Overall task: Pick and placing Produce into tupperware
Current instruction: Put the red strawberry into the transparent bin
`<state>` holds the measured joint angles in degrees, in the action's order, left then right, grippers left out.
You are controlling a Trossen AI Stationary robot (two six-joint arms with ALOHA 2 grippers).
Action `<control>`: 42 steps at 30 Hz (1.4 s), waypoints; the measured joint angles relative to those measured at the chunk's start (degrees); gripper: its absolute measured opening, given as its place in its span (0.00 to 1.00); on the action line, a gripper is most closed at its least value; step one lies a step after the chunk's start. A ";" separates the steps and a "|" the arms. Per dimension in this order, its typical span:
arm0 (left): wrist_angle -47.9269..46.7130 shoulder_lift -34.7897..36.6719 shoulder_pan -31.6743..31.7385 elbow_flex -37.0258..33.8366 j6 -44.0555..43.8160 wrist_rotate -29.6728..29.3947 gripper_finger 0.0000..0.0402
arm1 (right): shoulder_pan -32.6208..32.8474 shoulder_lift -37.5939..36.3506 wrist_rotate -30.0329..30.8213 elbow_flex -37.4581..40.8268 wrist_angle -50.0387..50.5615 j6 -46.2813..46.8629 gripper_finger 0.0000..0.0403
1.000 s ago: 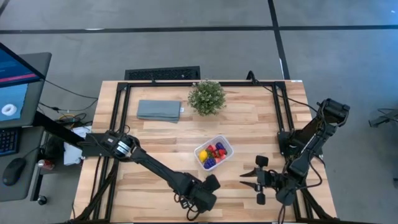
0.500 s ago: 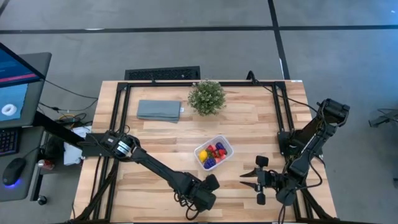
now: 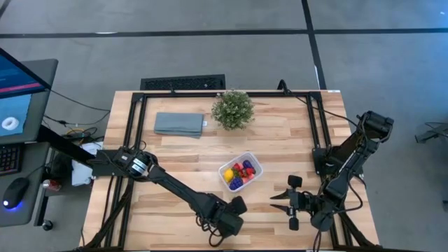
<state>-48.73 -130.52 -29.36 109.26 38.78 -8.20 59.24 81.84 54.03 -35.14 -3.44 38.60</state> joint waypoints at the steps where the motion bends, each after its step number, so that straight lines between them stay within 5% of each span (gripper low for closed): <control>1: 0.25 0.00 0.00 -0.54 0.30 -0.01 0.50 | 0.00 0.00 0.01 0.00 0.00 0.00 0.33; 42: 0.82 -3.37 1.51 -1.47 -1.74 3.97 0.49 | 0.00 0.02 0.03 0.02 0.83 1.08 0.33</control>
<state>-47.91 -133.88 -27.86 107.79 37.04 -4.23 59.24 81.87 54.06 -35.11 -2.61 39.68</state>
